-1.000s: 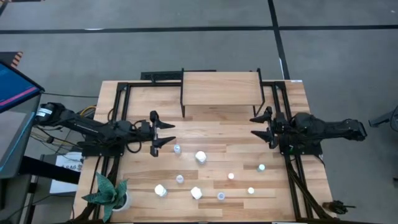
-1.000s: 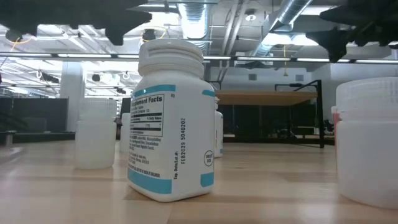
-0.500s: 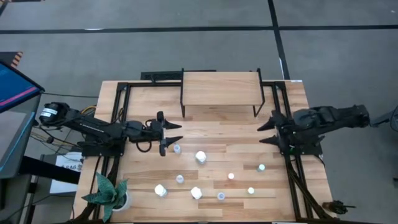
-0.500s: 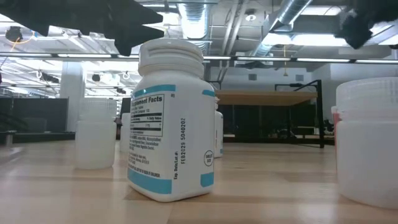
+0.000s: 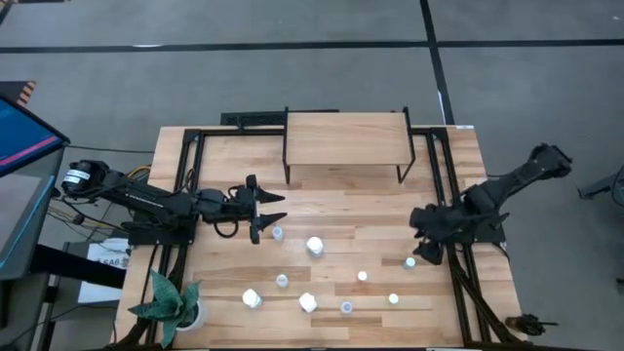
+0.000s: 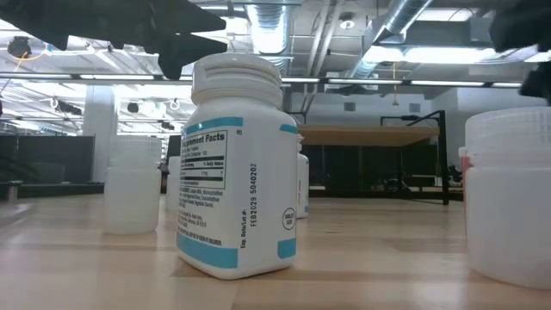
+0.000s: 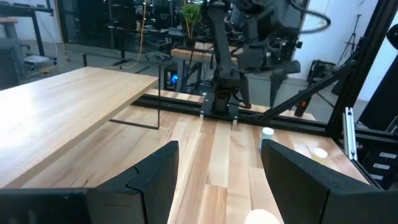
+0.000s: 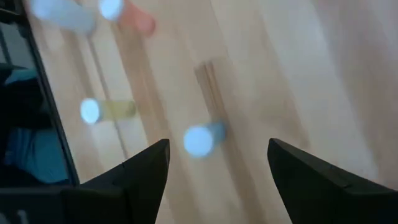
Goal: Pick and place medicine bottles onto shelf by color
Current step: Put the blue pill bottle on the shelf
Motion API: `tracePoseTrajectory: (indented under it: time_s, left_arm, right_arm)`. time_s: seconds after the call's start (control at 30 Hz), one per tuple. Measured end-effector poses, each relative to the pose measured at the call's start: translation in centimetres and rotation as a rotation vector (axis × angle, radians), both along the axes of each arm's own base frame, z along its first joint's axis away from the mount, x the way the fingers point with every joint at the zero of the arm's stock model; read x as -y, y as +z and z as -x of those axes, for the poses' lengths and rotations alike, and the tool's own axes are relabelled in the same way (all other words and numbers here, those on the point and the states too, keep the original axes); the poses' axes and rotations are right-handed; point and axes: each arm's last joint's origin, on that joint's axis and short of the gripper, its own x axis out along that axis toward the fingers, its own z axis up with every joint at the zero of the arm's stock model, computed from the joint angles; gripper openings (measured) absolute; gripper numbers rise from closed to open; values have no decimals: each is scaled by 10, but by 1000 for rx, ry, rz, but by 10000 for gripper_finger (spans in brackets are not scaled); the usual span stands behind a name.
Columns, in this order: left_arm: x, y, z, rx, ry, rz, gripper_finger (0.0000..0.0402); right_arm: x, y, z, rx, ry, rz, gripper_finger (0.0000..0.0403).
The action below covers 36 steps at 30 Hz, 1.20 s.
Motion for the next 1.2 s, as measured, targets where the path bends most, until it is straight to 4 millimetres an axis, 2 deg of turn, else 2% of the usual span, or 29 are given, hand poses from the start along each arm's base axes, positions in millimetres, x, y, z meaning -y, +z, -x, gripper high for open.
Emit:
tracePoseTrajectory:
  time_s: [0.17, 0.37, 0.53, 0.83, 0.97, 1.2]
  left_arm:
    - [0, 0, 0, -3, -1, 0, 219]
    - [0, 0, 0, -3, 0, 0, 219]
    - [0, -1, 0, -6, -1, -1, 219]
    - [0, -1, 0, -7, 0, -1, 219]
    - [0, -1, 0, -7, 0, -1, 219]
    - [0, -1, 0, -8, -1, -6, 219]
  right_arm:
    - [-19, -6, 5, -120, -68, -78, 295]
    - [-36, -14, 11, -178, -181, -44, 295]
    - [-48, -26, 8, -222, -231, 21, 295]
    - [-66, -44, -7, -232, -120, 62, 295]
    - [-70, -52, -14, -233, -66, 103, 295]
    - [-65, -64, -25, -282, -110, 156, 295]
